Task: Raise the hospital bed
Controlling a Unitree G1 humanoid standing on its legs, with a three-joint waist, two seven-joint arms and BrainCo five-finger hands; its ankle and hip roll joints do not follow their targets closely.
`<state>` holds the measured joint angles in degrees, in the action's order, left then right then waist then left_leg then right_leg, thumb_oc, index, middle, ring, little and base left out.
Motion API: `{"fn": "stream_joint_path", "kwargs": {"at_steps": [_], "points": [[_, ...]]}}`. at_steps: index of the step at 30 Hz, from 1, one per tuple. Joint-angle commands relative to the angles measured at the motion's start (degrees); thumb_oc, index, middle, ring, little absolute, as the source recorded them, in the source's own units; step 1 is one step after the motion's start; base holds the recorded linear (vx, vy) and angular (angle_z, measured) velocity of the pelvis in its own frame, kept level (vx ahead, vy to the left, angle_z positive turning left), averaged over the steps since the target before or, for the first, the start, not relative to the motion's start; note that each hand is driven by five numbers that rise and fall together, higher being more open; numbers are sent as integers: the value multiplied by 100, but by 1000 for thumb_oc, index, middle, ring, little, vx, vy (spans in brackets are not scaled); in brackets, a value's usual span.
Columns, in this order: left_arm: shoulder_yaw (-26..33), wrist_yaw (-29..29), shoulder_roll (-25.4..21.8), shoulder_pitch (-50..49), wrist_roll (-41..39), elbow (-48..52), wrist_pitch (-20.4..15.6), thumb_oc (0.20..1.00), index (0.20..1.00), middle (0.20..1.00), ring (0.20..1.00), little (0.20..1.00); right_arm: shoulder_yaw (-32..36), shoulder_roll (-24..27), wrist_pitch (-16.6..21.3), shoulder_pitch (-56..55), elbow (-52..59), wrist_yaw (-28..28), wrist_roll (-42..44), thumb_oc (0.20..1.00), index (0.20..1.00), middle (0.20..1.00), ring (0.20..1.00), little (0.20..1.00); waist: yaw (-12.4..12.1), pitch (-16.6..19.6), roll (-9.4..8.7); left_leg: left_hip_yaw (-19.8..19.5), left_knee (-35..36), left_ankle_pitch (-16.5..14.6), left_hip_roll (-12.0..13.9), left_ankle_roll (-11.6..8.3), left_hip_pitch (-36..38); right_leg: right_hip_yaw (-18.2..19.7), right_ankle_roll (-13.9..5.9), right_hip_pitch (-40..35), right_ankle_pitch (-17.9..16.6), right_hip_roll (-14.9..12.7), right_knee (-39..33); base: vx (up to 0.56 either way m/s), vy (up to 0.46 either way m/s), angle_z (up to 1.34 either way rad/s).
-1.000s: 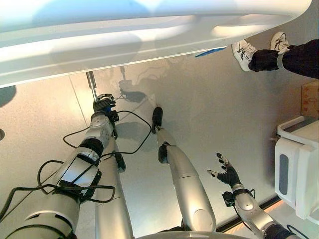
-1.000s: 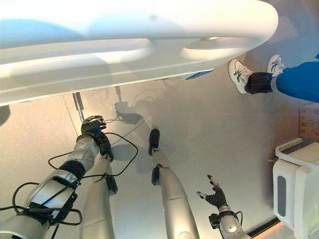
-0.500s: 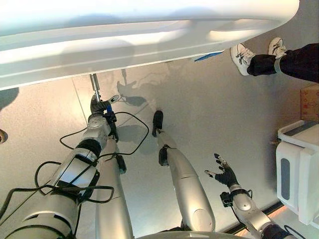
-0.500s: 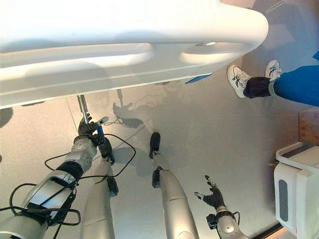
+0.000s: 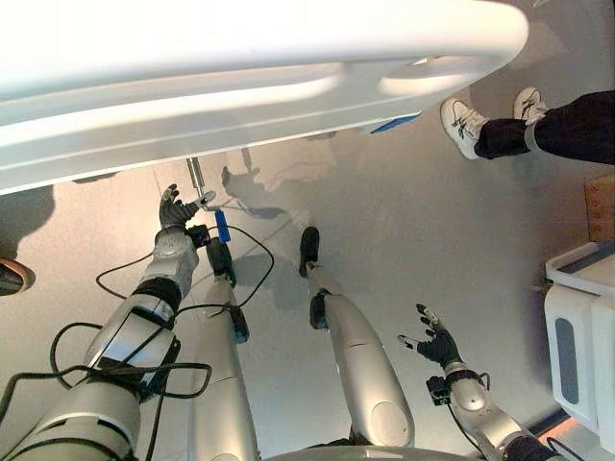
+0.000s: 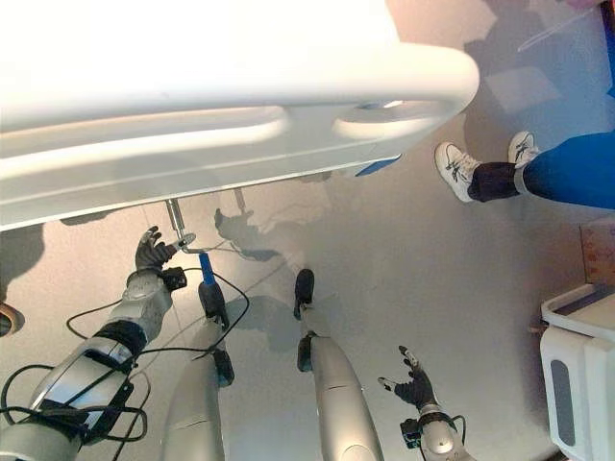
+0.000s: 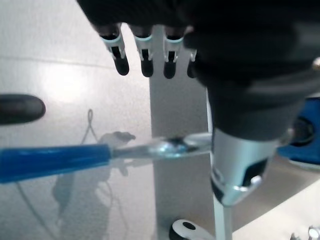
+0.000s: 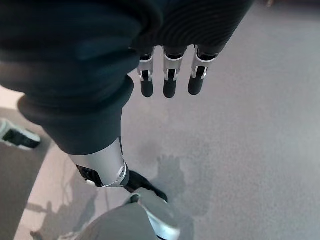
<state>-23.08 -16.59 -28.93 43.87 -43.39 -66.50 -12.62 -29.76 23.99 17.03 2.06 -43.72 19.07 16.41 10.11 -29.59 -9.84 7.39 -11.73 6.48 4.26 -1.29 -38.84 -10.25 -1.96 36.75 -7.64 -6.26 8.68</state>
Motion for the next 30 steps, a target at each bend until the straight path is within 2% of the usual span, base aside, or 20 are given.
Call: {"fn": "stream_joint_path", "kwargs": {"at_steps": [1,2,3,5,8,9,12,15,17,18,21,27,28,30], "points": [[493,168,180,-543,383,-58,-24,1000,1000,1000,1000,1000,221,99,-222,-147,-180,-83,27,1000,1000,1000,1000,1000,-239,-21,34,21,-2,-419,-407,167,367,-86,-302,-167,302,-178,587,28,9,-15],[496,164,185,-558,386,-50,-23,1000,1000,1000,1000,1000,218,102,-220,-155,-182,-84,27,1000,1000,1000,1000,1000,-238,-21,35,21,11,-416,-408,167,385,-87,-302,-183,302,-178,580,40,14,-9],[529,252,370,-936,562,8,6,1000,1000,1000,1000,1000,331,42,-302,-79,-438,-123,-13,1000,1000,1000,1000,1000,-306,-21,146,21,103,-407,-435,179,670,-74,-297,-400,332,-173,586,30,14,-5],[531,248,374,-950,566,16,7,1000,1000,1000,1000,1000,328,44,-300,-86,-442,-124,-14,1000,1000,1000,1000,1000,-307,-21,146,22,116,-404,-436,178,689,-73,-298,-415,331,-172,579,19,19,0],[623,453,850,-1712,824,-102,51,1000,1000,1000,1000,1000,573,-113,-463,82,-1141,-260,-130,1000,1000,1000,1000,1000,-424,-21,390,36,489,-340,-494,180,1488,-42,-300,-1043,396,-152,528,52,23,-6],[632,484,896,-1803,863,-111,43,1000,1000,1000,1000,1000,619,-148,-473,106,-1223,-286,-133,1000,1000,1000,1000,1000,-441,-21,416,83,563,-169,-486,223,1515,-102,-240,-1046,238,-154,456,-33,-5,-8],[730,620,1158,-2121,902,-263,79,1000,1000,1000,1000,1000,760,-238,-544,167,-1611,-353,-218,1000,1000,1000,1000,1000,-499,-20,505,83,780,-136,-504,207,1967,-80,-244,-1433,281,-102,390,25,-1,1],[728,669,1208,-2231,999,-304,83,1000,1000,1000,1000,1000,790,-269,-571,178,-1710,-394,-251,1000,1000,1000,1000,1000,-519,21,528,82,833,-120,-502,207,2066,-67,-246,-1519,295,-78,368,37,-7,-1],[712,809,1452,-2664,1296,-476,142,1000,1000,1000,1000,1000,892,-386,-636,103,-2073,-507,-347,1000,1000,1000,1000,1000,-559,376,607,73,1066,-91,-486,198,2377,-61,-258,-1736,370,-33,320,139,-24,-4],[712,809,1452,-2664,1296,-476,142,1000,1000,1000,1000,1000,892,-386,-636,103,-2073,-507,-347,1000,1000,1000,1000,1000,-559,376,607,73,1066,-91,-486,198,2377,-61,-258,-1736,370,-33,320,142,-34,-16],[743,866,1590,-3014,1739,-668,234,1000,1000,1000,1000,1000,1020,-522,-698,6,-2447,-601,-441,1000,1000,1000,1000,1000,-608,697,671,45,1170,-102,-471,181,2638,-39,-258,-1983,464,-4,287,112,-28,-5],[758,993,1723,-3454,2059,-735,241,1000,1000,1000,1000,1000,1190,-624,-763,-194,-2712,-726,-544,1000,1000,1000,1000,1000,-673,1071,758,20,1250,-148,-447,173,2943,-37,-274,-2304,552,13,150,101,-23,1],[732,1031,1757,-3601,2200,-736,234,1000,1000,1000,1000,1000,1230,-661,-781,-270,-2802,-752,-588,1000,1000,1000,1000,1000,-688,1225,778,22,1285,-145,-442,161,3028,-53,-287,-2391,539,11,82,94,-25,0],[731,1030,1757,-3605,2201,-734,234,1000,1000,1000,1000,1000,1229,-661,-781,-274,-2802,-753,-588,1000,1000,1000,1000,1000,-687,1224,779,21,1288,-144,-442,161,3034,-55,-287,-2397,538,11,78,60,-18,-1]]}}
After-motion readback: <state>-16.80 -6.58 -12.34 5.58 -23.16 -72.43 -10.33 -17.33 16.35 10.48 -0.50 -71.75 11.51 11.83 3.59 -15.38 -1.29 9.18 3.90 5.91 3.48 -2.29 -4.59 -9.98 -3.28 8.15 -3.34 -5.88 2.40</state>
